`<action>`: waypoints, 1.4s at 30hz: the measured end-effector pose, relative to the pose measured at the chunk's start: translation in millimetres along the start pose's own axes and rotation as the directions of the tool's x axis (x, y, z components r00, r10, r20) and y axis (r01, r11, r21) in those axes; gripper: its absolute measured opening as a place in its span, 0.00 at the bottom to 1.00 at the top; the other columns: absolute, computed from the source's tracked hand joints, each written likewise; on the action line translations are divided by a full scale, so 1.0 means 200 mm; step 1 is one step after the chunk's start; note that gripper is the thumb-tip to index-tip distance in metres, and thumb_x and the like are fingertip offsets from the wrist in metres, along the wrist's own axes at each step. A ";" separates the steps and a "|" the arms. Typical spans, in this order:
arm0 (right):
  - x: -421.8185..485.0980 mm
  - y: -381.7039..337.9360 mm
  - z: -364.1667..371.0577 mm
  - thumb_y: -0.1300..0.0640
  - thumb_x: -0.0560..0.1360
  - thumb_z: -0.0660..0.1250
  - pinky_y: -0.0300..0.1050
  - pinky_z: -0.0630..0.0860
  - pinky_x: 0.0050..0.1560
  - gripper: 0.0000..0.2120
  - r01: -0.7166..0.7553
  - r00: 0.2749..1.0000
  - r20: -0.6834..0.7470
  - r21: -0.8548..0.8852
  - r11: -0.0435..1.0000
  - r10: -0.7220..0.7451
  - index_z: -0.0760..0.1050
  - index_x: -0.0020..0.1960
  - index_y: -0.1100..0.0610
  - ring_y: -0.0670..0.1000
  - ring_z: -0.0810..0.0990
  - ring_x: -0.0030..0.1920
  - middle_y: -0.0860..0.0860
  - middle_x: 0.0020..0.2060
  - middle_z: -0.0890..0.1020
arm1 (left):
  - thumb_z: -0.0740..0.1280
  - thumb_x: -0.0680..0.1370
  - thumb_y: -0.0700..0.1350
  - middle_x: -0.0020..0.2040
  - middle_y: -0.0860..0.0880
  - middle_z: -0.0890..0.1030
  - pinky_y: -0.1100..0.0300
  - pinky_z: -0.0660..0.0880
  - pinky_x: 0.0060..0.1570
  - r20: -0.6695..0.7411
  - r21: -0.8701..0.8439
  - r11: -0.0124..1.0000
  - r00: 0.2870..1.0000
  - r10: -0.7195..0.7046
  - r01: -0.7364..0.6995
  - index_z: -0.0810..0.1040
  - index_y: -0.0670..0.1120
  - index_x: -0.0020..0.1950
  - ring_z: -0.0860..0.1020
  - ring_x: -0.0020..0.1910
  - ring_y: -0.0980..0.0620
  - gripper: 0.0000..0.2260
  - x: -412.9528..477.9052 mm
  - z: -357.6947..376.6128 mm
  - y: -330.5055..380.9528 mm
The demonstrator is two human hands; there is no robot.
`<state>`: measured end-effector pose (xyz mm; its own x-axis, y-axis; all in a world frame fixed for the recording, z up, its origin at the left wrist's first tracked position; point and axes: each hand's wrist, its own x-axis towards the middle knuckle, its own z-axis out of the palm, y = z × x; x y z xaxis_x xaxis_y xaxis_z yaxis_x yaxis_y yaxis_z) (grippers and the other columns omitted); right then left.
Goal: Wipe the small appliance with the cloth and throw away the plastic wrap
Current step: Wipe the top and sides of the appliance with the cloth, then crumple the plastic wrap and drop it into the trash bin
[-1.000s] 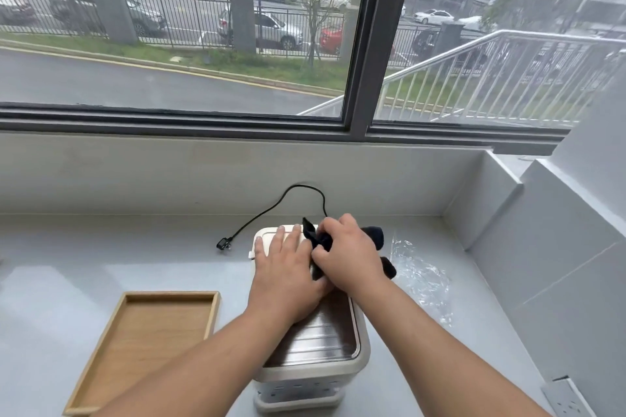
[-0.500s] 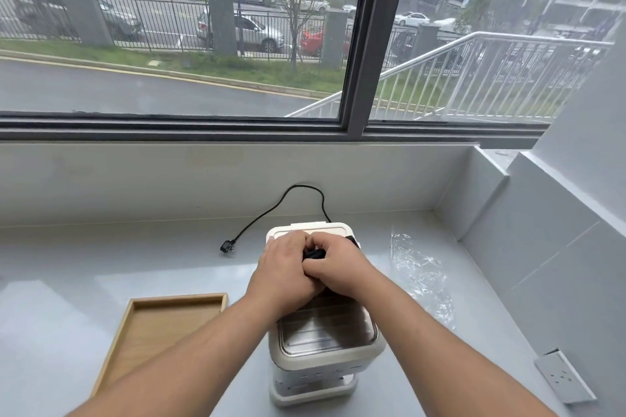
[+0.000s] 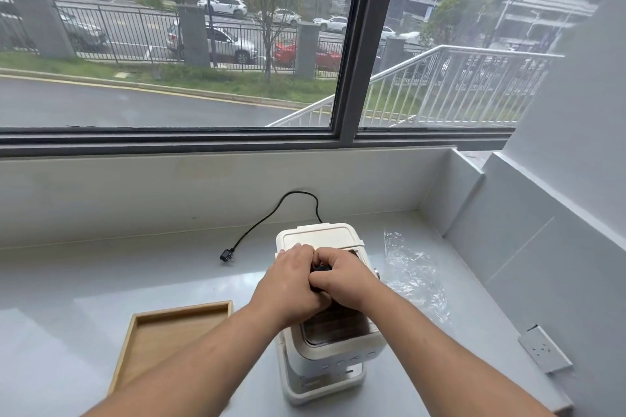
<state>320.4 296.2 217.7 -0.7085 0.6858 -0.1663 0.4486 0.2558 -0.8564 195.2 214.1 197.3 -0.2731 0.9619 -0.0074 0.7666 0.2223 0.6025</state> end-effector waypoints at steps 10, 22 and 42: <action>-0.16 -0.10 -0.03 0.44 0.72 0.61 0.49 0.75 0.49 0.16 0.080 0.953 -0.204 -0.546 0.834 -0.225 0.76 0.59 0.43 0.48 0.75 0.52 0.43 0.46 0.83 | 0.67 0.66 0.63 0.55 0.62 0.78 0.51 0.79 0.55 0.068 -0.002 0.995 0.993 0.096 -0.096 0.73 0.59 0.59 0.76 0.58 0.55 0.23 -0.01 -0.15 -0.03; -0.27 -0.15 -0.17 0.33 0.73 0.60 0.53 0.65 0.73 0.35 -0.168 0.917 -0.348 -0.780 0.602 -0.194 0.65 0.77 0.45 0.54 0.65 0.74 0.47 0.71 0.72 | 0.65 0.71 0.71 0.83 0.53 0.62 0.47 0.57 0.80 -0.001 0.314 0.921 0.970 0.242 -0.229 0.64 0.58 0.80 0.59 0.81 0.50 0.40 0.02 -0.31 0.03; -0.45 -0.02 -0.41 0.27 0.73 0.57 0.59 0.54 0.80 0.42 -0.369 0.870 -0.492 -0.700 0.612 -0.038 0.56 0.82 0.45 0.58 0.54 0.82 0.51 0.81 0.61 | 0.65 0.71 0.71 0.84 0.52 0.60 0.45 0.56 0.81 0.011 0.314 0.892 0.940 0.340 -0.327 0.64 0.58 0.80 0.58 0.82 0.49 0.39 0.11 -0.18 0.34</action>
<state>426.9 290.3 277.0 -0.3654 0.9219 0.1287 0.9169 0.3803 -0.1209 220.3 245.3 266.6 0.0108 0.9819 0.1891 0.9550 -0.0662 0.2890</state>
